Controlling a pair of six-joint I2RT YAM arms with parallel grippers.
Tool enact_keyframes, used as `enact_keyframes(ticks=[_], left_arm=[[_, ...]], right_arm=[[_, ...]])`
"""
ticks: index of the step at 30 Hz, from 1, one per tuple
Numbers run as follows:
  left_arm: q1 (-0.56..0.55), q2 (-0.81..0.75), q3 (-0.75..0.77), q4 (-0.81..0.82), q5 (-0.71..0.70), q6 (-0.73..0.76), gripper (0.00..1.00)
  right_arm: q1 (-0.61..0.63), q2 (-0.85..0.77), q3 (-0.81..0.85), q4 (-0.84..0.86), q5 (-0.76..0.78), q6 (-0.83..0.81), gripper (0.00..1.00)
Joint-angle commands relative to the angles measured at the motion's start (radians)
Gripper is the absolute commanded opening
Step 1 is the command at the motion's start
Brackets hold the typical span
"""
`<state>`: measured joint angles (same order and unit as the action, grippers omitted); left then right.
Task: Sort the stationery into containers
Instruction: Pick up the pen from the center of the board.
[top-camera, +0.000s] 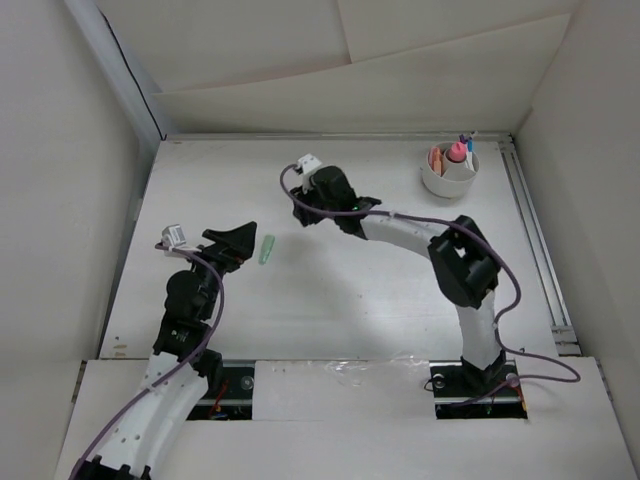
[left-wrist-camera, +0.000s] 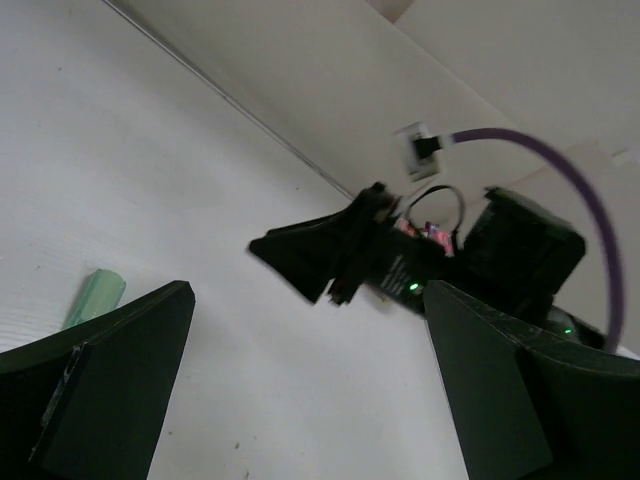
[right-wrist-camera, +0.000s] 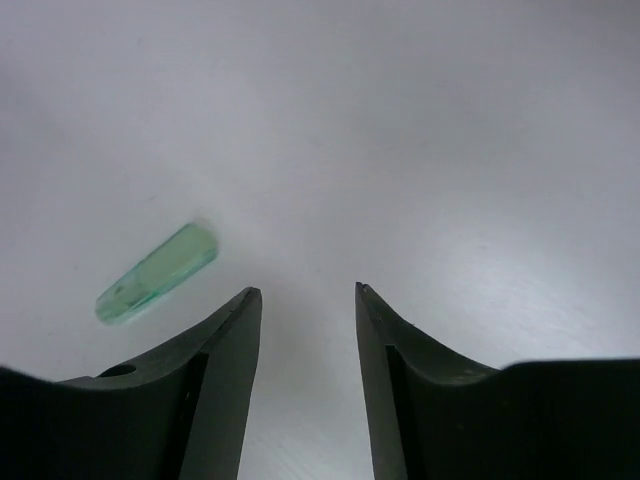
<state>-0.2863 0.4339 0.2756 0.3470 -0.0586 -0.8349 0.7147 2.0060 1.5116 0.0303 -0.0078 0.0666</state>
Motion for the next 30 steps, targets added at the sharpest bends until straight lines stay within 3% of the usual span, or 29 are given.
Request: enact_keyframes(ticks=[1,10,30], left_arm=[[-0.001,-0.046,0.042,-0.014,-0.052,0.014,1.00],[-0.001,-0.135,0.042,-0.074,-0.106,0.005,1.00],[-0.001,-0.121,0.033,-0.055,-0.066,0.005,1.00]], right_arm=[[0.054,0.065,0.097,-0.032,-0.060,0.065,0.49],[0.157,0.258,0.295,-0.121,-0.034,0.105,0.69],[0.226,0.387,0.383,-0.213,0.100,0.164,0.68]])
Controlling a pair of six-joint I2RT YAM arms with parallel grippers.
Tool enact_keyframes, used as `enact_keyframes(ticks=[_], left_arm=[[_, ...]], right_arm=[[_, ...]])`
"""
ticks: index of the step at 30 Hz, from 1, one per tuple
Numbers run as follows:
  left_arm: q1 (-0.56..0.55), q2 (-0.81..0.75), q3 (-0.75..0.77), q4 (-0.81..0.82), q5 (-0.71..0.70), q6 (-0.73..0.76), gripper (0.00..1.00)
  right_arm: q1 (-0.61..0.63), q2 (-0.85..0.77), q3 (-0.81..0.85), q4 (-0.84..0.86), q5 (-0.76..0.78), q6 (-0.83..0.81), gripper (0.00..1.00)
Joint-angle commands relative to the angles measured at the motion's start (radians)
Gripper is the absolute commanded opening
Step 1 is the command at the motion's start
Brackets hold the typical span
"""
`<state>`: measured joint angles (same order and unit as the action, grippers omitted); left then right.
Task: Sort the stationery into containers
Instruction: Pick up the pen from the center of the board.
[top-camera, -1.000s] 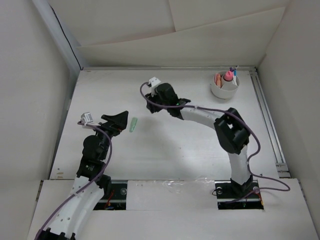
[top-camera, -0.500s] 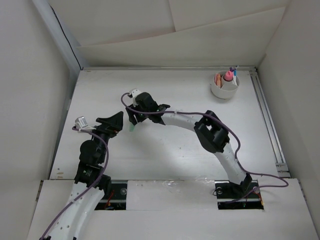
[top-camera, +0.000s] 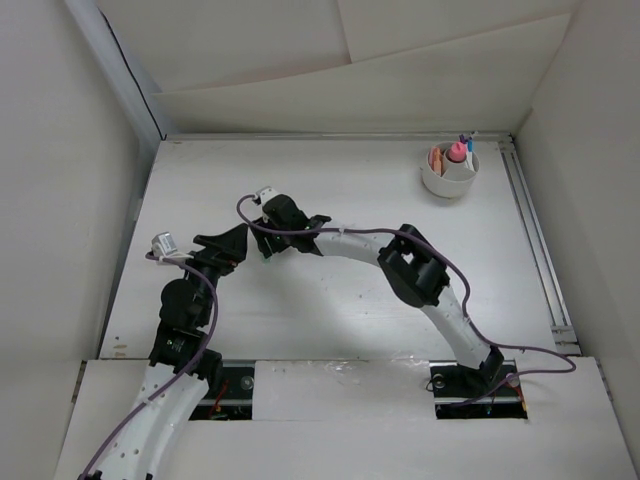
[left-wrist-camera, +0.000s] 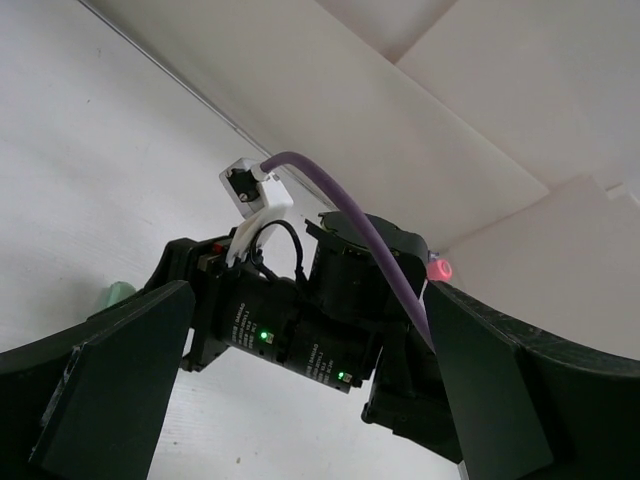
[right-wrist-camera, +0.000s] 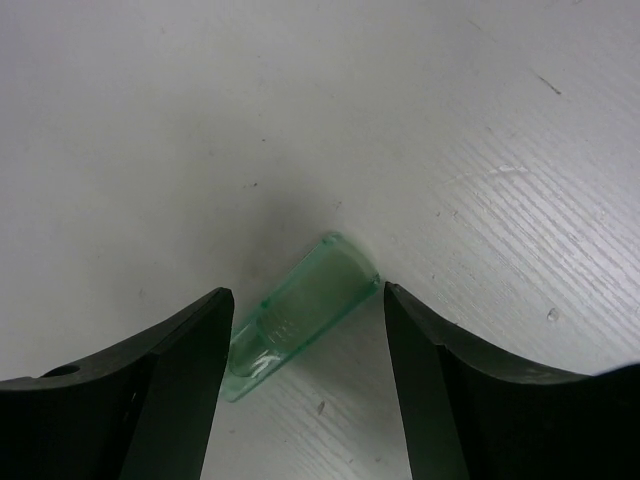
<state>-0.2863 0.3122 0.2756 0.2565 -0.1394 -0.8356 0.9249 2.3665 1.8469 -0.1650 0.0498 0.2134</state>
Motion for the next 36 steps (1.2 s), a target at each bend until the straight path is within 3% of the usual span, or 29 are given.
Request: enact_keyframes(ticks=[1,5,9,12,24,29,36], left_arm=[[-0.001,0.001,0.033,0.035,0.015,0.006,1.00],[-0.001,0.010,0.033,0.044,0.015,0.006,1.00],[-0.001,0.010,0.033,0.044,0.015,0.006,1.00],[-0.001,0.010,0.033,0.044,0.015,0.006,1.00],[-0.001,0.039,0.033,0.064,0.035,-0.003,1.00],[-0.001,0.048,0.024,0.084,0.044,-0.003,1.00],[-0.001,0.067,0.024,0.102,0.073,-0.003,1.00]], right_arm=[[0.015,0.027,0.048,-0.018,0.042,0.017,0.68],[0.015,0.039,0.058,-0.018,0.085,0.017,0.65],[0.015,0.039,0.084,-0.041,0.145,0.017,0.55],[0.015,0.014,0.046,-0.041,0.145,0.017,0.41],[-0.004,-0.188,-0.221,-0.019,0.217,-0.035,0.22],[-0.087,-0.360,-0.356,0.028,0.206,-0.035,0.20],[-0.349,-0.567,-0.440,0.091,0.206,-0.110,0.17]])
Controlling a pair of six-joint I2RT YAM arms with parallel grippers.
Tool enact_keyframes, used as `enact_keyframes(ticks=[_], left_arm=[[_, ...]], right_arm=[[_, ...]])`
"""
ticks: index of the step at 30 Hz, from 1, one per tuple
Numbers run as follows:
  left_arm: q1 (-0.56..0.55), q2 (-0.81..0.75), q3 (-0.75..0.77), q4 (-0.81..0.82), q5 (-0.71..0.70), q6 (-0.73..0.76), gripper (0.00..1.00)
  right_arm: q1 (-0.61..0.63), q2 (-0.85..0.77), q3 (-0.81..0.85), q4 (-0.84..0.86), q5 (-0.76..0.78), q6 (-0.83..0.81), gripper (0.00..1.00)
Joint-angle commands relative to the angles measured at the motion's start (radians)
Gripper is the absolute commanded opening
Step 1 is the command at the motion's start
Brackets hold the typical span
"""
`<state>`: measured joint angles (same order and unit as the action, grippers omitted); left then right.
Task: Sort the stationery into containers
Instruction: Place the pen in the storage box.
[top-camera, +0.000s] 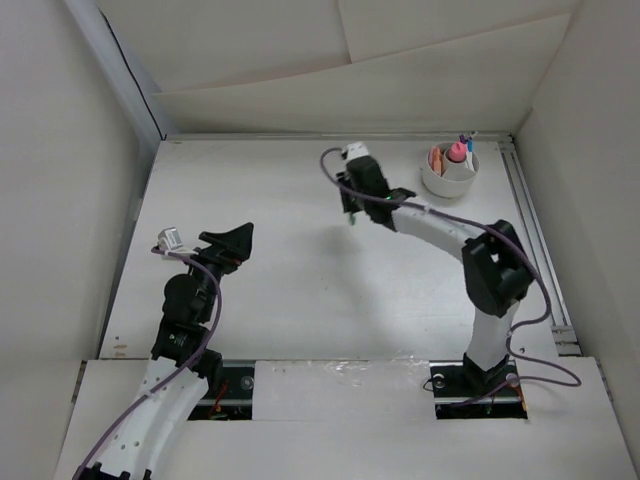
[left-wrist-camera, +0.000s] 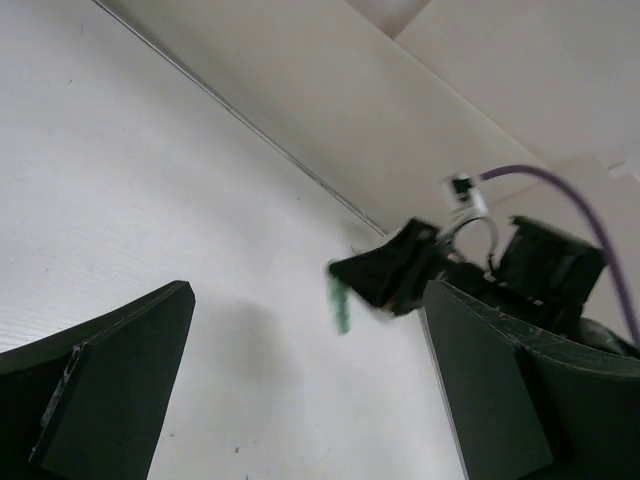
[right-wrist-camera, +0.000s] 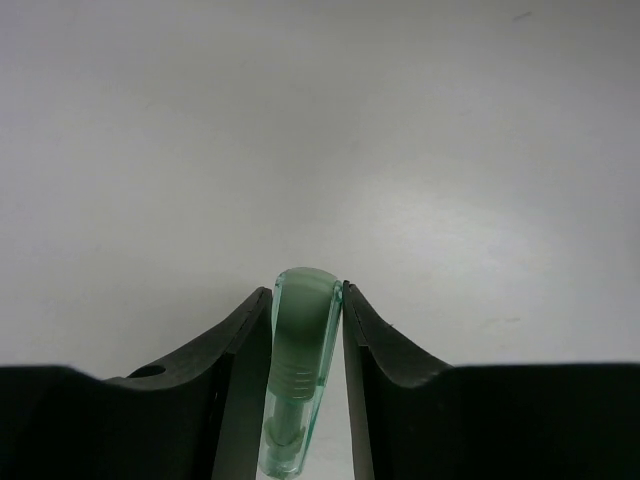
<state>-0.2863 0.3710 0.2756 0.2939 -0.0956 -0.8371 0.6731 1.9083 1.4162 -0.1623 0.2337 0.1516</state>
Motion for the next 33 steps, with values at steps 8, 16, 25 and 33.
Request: enact_keyframes(ticks=[8,16,25,33], left_arm=[[-0.001,0.035,0.024,0.074,0.039,-0.002,1.00],[-0.001,0.058,0.014,0.093,0.048,-0.011,1.00],[-0.001,0.078,0.014,0.111,0.057,-0.011,1.00],[-0.001,0.117,0.014,0.129,0.057,-0.011,1.00]], right_arm=[[-0.340,-0.095,0.049,0.268,0.190,-0.216,0.16],[-0.418,0.055,0.191,0.363,0.294,-0.441,0.16],[-0.460,0.141,0.239,0.458,0.349,-0.558,0.16],[-0.469,0.178,0.214,0.544,0.408,-0.647,0.16]])
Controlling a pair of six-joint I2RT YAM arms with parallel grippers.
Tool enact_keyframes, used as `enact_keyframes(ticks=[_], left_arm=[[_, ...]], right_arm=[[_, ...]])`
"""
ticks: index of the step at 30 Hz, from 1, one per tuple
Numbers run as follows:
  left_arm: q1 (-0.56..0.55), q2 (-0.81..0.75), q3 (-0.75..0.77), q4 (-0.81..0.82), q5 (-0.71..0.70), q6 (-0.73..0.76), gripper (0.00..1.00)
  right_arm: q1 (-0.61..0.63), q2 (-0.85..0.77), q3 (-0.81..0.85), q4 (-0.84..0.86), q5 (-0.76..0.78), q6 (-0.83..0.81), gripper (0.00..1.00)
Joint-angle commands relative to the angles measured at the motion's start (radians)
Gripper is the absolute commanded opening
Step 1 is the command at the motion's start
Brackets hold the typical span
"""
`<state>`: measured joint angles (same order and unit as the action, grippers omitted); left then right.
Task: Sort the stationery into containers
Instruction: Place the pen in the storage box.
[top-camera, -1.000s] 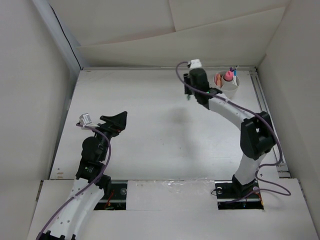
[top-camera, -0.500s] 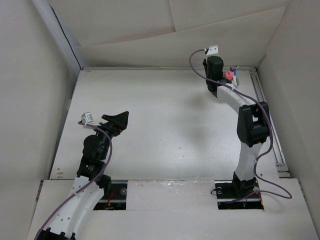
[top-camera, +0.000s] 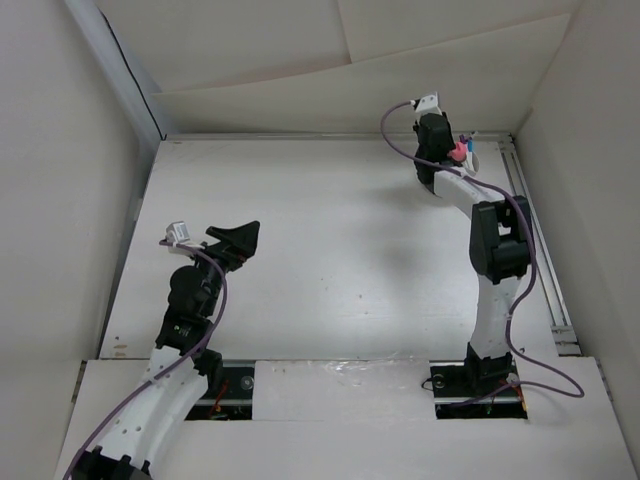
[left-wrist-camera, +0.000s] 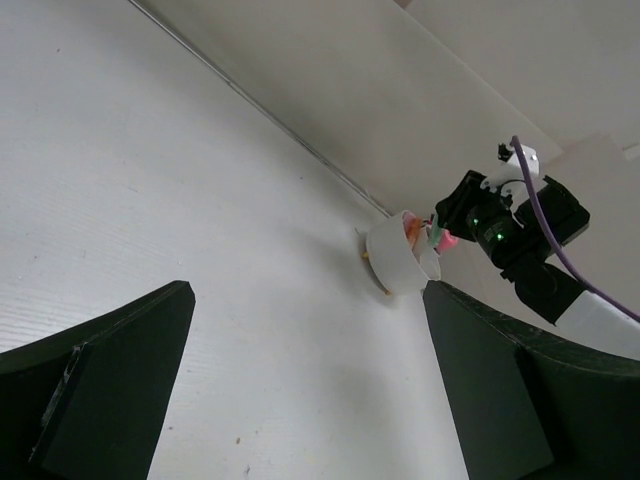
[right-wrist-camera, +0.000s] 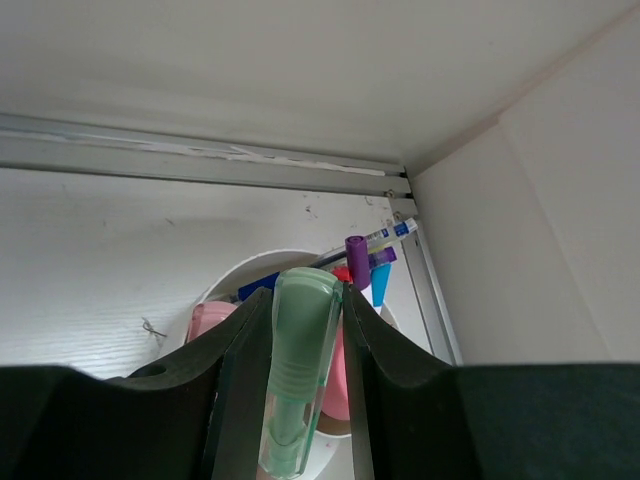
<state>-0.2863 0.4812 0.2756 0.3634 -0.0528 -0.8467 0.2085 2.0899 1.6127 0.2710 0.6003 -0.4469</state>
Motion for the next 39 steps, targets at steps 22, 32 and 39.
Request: enact_keyframes(ticks=[22,32,39], left_arm=[[-0.001,-0.003,0.005,0.060,0.014,-0.002,1.00],[-0.001,-0.023,0.005,0.051,0.014,-0.002,1.00],[-0.001,-0.023,0.005,0.051,0.014,-0.002,1.00]], right_arm=[[0.023,0.024,-0.045,0.137,0.041,-0.058,0.16],[0.043,0.024,-0.054,0.108,0.059,-0.058,0.20],[0.043,0.033,-0.054,0.088,0.078,-0.049,0.20]])
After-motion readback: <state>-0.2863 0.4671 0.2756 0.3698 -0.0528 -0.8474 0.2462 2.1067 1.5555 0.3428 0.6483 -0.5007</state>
